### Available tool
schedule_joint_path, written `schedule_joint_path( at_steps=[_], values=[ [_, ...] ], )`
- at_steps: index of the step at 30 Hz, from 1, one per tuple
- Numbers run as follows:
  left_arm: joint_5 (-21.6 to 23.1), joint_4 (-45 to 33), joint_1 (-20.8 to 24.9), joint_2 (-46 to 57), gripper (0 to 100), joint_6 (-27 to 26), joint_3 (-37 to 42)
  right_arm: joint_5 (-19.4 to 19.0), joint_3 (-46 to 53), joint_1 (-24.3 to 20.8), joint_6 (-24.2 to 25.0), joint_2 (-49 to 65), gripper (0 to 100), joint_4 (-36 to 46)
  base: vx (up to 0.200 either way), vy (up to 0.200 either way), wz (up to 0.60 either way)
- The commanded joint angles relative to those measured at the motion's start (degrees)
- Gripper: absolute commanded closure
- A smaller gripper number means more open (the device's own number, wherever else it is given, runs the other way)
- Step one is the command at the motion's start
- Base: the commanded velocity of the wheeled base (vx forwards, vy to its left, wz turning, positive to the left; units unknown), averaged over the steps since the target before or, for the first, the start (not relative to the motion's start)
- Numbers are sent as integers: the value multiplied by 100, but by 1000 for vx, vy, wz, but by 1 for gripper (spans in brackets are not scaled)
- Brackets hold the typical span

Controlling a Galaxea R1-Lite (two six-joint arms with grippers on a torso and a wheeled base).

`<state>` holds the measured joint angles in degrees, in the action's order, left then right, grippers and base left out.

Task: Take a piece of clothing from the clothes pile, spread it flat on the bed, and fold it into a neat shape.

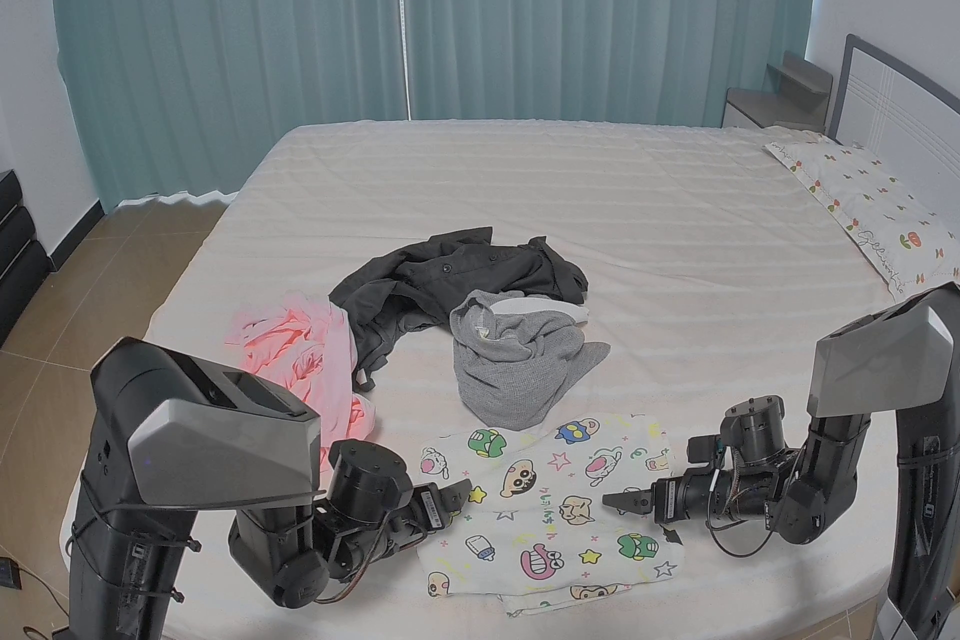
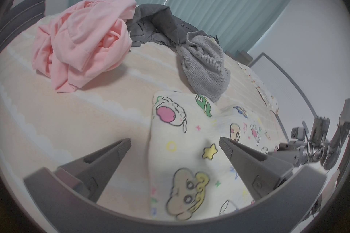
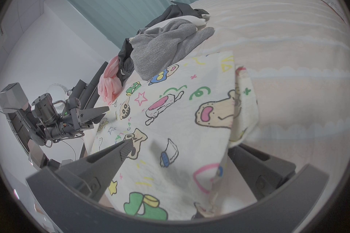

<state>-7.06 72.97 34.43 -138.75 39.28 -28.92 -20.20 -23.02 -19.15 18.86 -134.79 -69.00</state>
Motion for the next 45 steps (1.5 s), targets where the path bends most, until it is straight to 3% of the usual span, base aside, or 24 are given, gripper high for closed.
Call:
schedule_joint_path(
  at_steps=[1,4,5,13,15,17,21,26,28,33,41,45],
  values=[
    [592,24,-76,621,0,-316,861,25,438,52,-339,392,0,141,0,0,0],
    [688,24,-59,665,0,-368,1002,42,544,69,-488,392,0,185,0,0,0],
    [715,33,-32,657,0,-500,1195,51,807,113,-858,383,0,229,0,0,0],
    [688,50,284,287,0,-852,1468,78,1097,43,-1596,366,0,528,0,0,0],
    [671,50,310,252,0,-860,1485,148,1141,69,-1728,375,0,528,0,0,0],
    [671,77,328,261,0,-869,1600,570,1291,105,-1833,401,0,457,0,0,0],
    [662,428,187,419,0,-869,1793,649,1598,236,-1780,621,0,18,0,0,0],
    [548,1536,-226,1184,0,-843,2399,587,2302,491,-1675,1087,0,-1019,0,0,0],
    [363,1703,-358,1474,0,-843,2514,552,2302,597,-1482,1254,0,-1335,0,0,0],
    [-481,1703,-762,2669,0,-808,2610,535,2302,852,-295,2387,0,-1889,0,0,0],
    [-1474,1694,-955,3988,0,-1107,2883,587,2302,852,-23,4163,0,-1590,0,0,0],
    [-2019,1430,-1061,4928,0,-1651,2892,596,2302,843,-23,5543,0,-799,0,0,0]
  ],
)
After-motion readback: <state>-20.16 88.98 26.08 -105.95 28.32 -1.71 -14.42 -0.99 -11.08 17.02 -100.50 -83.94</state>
